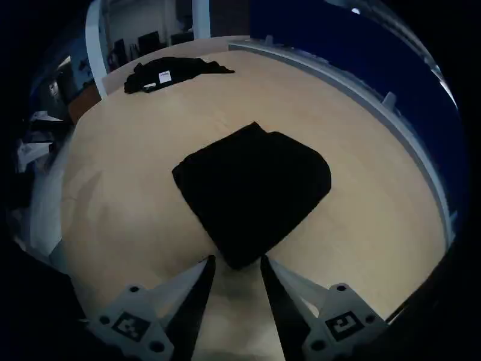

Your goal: Fold towel

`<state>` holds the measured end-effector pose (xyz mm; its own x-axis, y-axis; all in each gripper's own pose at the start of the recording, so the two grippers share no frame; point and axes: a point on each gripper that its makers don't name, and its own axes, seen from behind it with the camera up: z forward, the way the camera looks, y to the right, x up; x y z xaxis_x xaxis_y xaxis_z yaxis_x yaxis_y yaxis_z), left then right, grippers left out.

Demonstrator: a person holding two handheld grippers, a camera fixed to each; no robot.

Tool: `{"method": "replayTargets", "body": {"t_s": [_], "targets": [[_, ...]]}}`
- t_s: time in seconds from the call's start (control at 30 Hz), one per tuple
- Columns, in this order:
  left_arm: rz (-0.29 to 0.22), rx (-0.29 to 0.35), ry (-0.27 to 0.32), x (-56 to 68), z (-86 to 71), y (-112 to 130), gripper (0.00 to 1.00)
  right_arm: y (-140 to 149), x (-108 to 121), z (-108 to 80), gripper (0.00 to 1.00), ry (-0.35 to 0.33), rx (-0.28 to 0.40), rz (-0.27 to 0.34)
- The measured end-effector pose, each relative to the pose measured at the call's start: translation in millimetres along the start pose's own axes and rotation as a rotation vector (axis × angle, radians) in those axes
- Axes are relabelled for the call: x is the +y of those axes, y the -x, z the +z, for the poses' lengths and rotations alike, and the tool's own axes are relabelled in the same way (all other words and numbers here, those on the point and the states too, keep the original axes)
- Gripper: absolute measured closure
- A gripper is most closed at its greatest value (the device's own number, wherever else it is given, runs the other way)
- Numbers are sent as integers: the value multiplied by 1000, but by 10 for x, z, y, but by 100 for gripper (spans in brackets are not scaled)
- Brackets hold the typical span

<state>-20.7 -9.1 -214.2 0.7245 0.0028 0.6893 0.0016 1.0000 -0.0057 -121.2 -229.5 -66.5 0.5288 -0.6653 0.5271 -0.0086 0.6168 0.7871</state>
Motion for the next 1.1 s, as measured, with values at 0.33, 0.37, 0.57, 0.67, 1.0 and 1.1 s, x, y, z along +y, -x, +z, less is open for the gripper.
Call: {"method": "replayTargets", "body": {"t_s": [0.33, 0.37, 0.57, 0.67, 1.0, 1.1], "targets": [[-5, -1, -1, -10, 1, 14, 7, 35, 1, 57, 66, 2, -3, 8], [-5, -1, -1, -9, 2, 15, 7, 37, 1, 60, 68, 2, -3, 9], [-3, -2, 2, 9, 8, 12, 7, 51, 3, 92, 81, 10, 2, 21], [-2, -2, 2, 12, 10, 11, 7, 51, -2, 102, 87, 7, 8, 26], [0, 1, 6, 32, -9, -13, 7, -107, 63, 2, 95, 15, 51, 24], [0, 6, 8, 41, -9, -41, 7, -227, 88, -92, 95, 14, 75, 19]]}}
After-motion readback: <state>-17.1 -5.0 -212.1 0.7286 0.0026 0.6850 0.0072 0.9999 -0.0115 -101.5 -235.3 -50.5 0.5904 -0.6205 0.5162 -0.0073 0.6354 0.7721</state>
